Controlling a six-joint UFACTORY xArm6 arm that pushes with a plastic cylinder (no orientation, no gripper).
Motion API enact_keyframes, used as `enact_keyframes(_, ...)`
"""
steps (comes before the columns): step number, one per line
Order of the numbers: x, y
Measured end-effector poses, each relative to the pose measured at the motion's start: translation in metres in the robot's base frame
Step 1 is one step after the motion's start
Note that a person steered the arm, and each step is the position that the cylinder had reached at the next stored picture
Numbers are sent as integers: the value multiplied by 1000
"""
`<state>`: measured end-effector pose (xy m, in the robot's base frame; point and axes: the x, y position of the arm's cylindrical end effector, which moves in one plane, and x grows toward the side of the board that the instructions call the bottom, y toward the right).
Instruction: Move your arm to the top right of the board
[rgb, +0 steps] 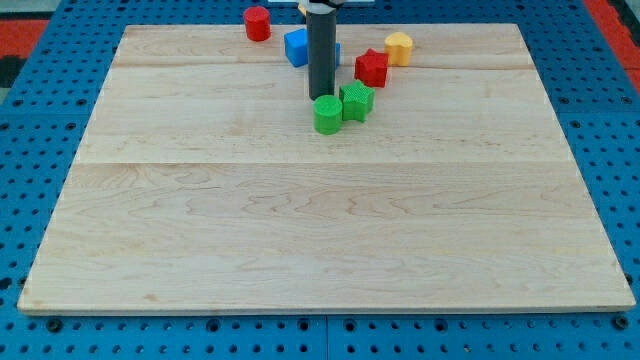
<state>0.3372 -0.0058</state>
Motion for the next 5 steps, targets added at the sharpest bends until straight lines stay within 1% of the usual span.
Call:
enact_keyframes(1,5,-67)
enact_keyframes(2,36,-91)
enact_keyframes(3,91,18)
enact_keyframes(4,73,110)
enact_keyframes(5,-26,150)
